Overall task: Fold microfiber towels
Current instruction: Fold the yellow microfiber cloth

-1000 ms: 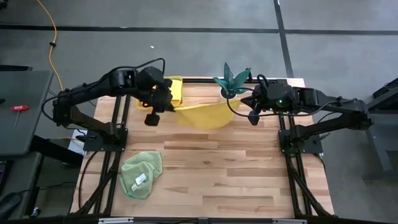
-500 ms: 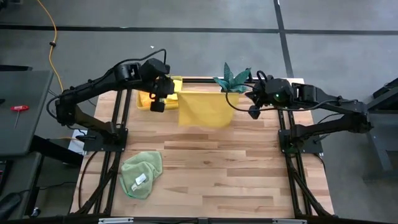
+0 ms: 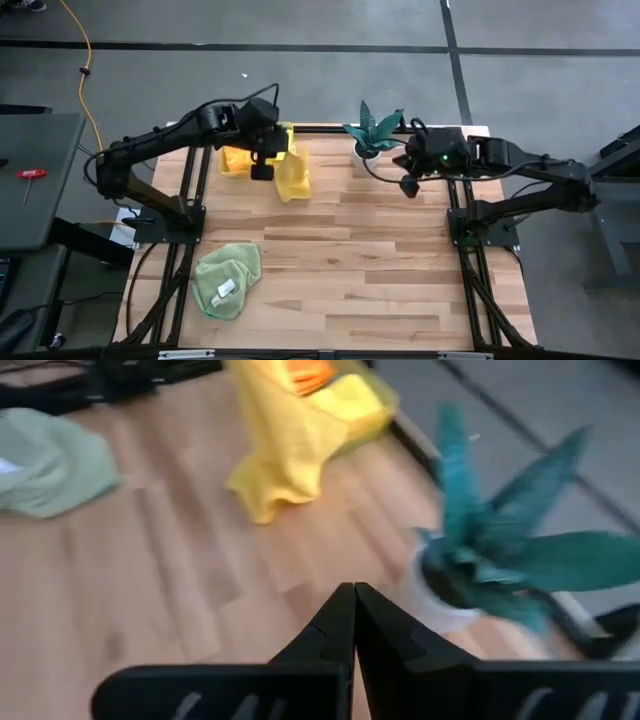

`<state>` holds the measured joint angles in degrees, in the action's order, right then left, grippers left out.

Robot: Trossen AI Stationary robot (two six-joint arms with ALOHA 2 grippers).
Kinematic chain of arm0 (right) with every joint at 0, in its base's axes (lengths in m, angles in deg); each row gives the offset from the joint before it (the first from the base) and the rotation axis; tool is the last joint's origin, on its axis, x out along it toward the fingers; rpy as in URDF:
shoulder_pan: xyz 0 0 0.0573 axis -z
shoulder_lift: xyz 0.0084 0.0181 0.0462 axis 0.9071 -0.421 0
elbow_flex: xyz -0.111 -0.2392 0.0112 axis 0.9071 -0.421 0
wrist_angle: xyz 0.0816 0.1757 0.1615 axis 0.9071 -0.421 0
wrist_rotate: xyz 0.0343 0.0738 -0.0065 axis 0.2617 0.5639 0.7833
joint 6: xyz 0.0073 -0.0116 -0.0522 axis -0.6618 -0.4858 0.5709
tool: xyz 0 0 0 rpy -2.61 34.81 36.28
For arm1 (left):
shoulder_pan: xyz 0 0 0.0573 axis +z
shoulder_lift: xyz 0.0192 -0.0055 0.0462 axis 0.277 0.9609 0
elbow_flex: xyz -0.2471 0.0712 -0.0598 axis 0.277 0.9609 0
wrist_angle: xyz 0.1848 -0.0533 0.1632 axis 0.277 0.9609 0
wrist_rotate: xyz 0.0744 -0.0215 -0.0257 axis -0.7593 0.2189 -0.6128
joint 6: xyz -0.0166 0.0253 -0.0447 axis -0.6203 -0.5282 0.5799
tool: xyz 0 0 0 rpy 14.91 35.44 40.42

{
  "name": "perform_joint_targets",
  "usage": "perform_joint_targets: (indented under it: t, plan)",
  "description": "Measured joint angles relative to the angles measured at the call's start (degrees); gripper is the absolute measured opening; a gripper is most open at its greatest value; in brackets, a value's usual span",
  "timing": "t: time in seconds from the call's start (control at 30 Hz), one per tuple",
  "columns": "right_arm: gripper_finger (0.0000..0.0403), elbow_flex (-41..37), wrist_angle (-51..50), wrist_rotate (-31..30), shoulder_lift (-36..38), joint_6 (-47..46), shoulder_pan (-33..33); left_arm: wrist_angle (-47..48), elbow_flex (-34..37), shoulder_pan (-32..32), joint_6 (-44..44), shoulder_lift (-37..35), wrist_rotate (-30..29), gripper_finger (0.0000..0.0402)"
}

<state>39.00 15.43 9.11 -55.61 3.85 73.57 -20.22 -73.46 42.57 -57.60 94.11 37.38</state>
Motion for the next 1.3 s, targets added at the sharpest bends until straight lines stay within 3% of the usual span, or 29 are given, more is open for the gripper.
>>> perform_joint_targets:
  t: [0.17, 0.47, 0.8, 0.93, 1.07, 1.17, 1.3]
  plan:
    - [0.0, 0.0, 0.2, 0.8, -0.9, -1.1, -4.0, 0.4, 0.0, -7.2, 2.2, 0.0, 1.4, 0.0]
    - [0.0013, 0.0, 2.9, 3.1, -6.4, -1.6, -5.6, 0.4, 0.0, -19.9, 6.6, 0.0, 1.4, 0.0]
    - [0.014, -0.4, 5.4, 14.7, -23.4, 5.1, -7.7, 0.3, 0.0, -22.8, 17.2, 0.8, -6.2, 0.0]
    - [0.0167, -8.0, 18.0, 20.5, -25.9, 4.2, -9.5, 0.4, 0.0, -22.8, 19.0, 0.9, -7.9, 0.0]
    - [0.0169, -19.1, 35.2, 20.2, -25.9, -5.5, -11.4, 0.4, 0.0, -22.8, 19.6, 0.9, -7.9, 0.0]
    - [0.017, -24.5, 49.8, 15.8, -26.8, -12.9, -13.5, 0.4, 0.0, -22.7, 20.5, 0.9, -7.9, 0.0]
    - [0.017, -26.8, 58.5, 6.7, -30.6, -13.8, -16.3, 0.3, 0.0, -22.4, 22.0, 0.9, -7.7, 0.0]
